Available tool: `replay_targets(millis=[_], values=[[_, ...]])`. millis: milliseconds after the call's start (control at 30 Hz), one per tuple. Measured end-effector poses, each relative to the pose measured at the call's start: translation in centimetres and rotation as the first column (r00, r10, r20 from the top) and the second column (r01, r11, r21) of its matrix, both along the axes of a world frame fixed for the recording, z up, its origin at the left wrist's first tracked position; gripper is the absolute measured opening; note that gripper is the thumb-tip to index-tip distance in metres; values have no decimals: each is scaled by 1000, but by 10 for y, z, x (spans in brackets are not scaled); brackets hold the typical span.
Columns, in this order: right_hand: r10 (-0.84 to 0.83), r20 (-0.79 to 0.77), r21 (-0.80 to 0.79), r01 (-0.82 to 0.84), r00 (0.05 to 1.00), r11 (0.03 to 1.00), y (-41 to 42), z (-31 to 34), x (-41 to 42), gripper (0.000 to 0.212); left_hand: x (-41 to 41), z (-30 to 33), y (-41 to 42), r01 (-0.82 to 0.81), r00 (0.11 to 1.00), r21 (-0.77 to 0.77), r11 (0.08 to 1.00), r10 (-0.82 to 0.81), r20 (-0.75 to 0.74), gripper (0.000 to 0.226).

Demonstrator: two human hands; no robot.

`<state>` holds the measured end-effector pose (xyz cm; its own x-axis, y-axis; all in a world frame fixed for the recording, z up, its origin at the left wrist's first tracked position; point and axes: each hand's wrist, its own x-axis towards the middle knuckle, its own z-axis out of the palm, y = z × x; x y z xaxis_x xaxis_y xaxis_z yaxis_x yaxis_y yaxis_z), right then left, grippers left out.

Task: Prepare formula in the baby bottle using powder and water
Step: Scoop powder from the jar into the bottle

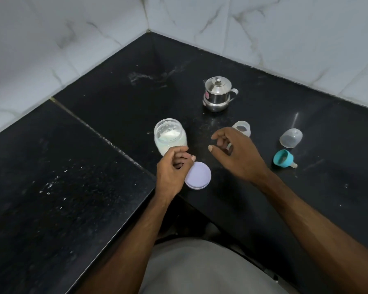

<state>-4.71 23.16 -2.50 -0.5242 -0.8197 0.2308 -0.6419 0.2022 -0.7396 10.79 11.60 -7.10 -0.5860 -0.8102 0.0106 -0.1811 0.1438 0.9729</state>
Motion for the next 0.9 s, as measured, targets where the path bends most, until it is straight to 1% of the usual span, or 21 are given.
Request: replay_targets(millis=[67, 100, 233, 333, 400, 500, 600, 667, 767, 833, 900], values=[[22, 13, -2, -22, 1000, 1000, -14, 2, 8, 19, 9, 1, -7, -92, 996, -33, 995, 93, 1, 16], [31, 16, 1, -31, 999, 1000, -21, 3, 12, 19, 13, 2, -12, -130, 991, -50, 990, 130, 1, 15], [41, 18, 25, -42, 999, 999, -44, 10, 19, 18, 23, 4, -32, -183, 982, -124, 975, 187, 26, 28], [41, 25, 48, -42, 999, 998, -58, 13, 22, 16, 26, 2, -47, -184, 980, -197, 963, 196, 45, 45], [42, 25, 49, -44, 999, 998, -65, 15, 24, 14, 27, 2, -57, -143, 984, -207, 968, 161, 76, 58], [74, -28, 83, -71, 997, 994, -76, 22, 24, 13, 24, 3, -70, 26, 995, -184, 983, -9, 97, 78], [130, -112, 153, -113, 985, 982, -89, 29, 18, 14, 17, 7, -79, 173, 984, -166, 971, -164, 70, 85], [175, -188, 209, -134, 967, 969, -96, 35, 17, 14, 14, 9, -82, 200, 980, -178, 964, -191, 63, 82], [275, -278, 304, -188, 920, 934, -103, 47, 19, 20, 15, 9, -81, 193, 981, -201, 960, -191, 27, 79], [372, -292, 428, -227, 881, 875, -105, 53, 21, 25, 17, 6, -78, 190, 981, -206, 960, -191, 12, 80], [464, -281, 574, -240, 840, 783, -107, 59, 24, 28, 17, 3, -76, 186, 982, -210, 960, -188, 9, 82]])
